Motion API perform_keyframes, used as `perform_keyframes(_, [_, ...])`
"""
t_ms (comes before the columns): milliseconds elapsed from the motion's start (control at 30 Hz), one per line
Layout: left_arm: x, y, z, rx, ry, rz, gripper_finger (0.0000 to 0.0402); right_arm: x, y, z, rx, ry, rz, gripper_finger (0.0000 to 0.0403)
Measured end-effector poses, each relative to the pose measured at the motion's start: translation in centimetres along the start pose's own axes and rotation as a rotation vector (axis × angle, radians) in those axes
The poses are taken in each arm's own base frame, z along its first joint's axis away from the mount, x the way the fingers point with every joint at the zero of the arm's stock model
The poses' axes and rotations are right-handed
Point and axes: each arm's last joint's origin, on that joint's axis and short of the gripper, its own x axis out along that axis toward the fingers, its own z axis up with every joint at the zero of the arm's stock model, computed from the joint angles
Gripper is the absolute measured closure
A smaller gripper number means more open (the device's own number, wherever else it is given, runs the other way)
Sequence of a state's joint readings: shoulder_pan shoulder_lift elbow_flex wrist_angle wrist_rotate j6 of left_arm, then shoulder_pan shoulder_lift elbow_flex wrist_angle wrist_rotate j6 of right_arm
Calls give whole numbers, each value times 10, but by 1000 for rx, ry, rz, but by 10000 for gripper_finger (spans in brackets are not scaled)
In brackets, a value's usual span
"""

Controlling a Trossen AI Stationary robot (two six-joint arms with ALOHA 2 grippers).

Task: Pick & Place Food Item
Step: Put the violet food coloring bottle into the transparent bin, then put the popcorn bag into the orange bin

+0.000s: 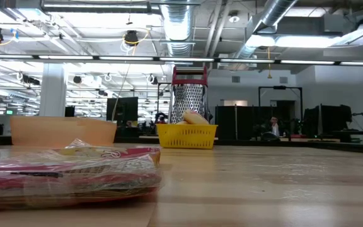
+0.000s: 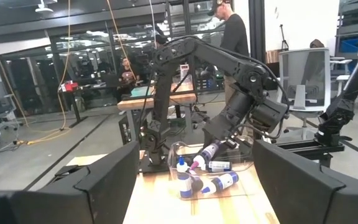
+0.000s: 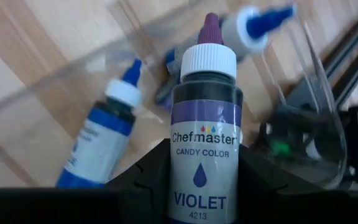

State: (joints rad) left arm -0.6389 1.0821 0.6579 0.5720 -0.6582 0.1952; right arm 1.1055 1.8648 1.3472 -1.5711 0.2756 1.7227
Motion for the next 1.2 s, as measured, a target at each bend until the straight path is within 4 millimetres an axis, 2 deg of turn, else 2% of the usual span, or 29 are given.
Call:
perform_keyframes(133, [2, 2, 0, 0, -1, 3, 96, 1, -2, -9, 13, 1, -6, 275])
perform_keyframes(300, [3, 3, -1, 6, -3, -28, 95, 0, -2, -10, 13, 5, -6, 265])
perform_keyframes(767, [3, 3, -2, 16, 2, -40, 96, 0, -2, -10, 11, -9, -4, 183])
perform_keyframes(900, [3, 2, -5, 2, 31, -44, 96, 0, -1, -8, 18, -78, 10, 177])
perform_keyframes(1200, [-1, 0, -29, -51, 256, -57, 99, -3, 0, -1, 24, -288, 60, 179])
